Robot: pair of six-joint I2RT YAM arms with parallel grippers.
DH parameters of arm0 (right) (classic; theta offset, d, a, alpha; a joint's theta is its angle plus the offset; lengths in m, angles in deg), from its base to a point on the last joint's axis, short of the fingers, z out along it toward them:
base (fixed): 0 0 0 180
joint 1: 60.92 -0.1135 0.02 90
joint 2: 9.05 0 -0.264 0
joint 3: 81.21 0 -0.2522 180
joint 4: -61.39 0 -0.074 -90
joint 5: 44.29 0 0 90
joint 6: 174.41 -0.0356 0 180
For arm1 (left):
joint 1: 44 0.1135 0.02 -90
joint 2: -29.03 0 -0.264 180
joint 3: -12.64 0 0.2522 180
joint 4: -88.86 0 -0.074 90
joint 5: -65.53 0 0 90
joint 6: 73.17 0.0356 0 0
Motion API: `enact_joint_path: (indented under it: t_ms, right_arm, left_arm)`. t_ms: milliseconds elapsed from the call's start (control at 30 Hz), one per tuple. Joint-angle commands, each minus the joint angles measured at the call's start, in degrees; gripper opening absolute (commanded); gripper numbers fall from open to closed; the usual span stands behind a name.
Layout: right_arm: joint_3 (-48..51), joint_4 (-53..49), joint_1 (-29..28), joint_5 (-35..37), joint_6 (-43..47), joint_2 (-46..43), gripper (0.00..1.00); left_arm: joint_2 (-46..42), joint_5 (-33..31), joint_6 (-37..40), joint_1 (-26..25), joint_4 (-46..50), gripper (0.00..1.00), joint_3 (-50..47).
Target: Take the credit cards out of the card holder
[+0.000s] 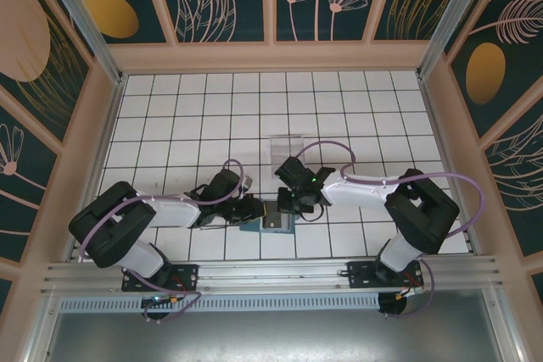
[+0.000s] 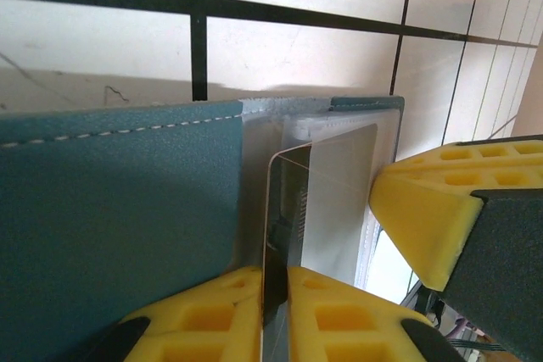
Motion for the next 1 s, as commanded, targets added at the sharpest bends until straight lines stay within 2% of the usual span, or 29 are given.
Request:
enact_joint_path:
  t_ms: [0, 233, 633, 967]
  right_arm:
    - [-0.16, -2.50, -0.47, 1.70, 0.12, 1.21, 0.10]
    - [0.34, -2.77, -0.47, 2.76, -0.07, 0.47, 0.10]
    - [-0.02, -2.77, -0.39, 2.76, 0.17, 0.70, 0.09]
    - [-0.90, -3.28, -0.38, 2.67, 0.89, 0.53, 0.09]
  left_arm:
    - [0.46, 0.87, -0.13, 0.26, -0.10, 0.13, -0.72]
    - [-3.62, -1.42, 1.67, 1.44, 4.04, 0.09, -1.34]
    - [-8.65, -2.65, 5.64, 3.36, 10.33, 0.07, -1.33]
    - [-14.08, -6.69, 11.32, 3.65, 20.06, 0.04, 2.38]
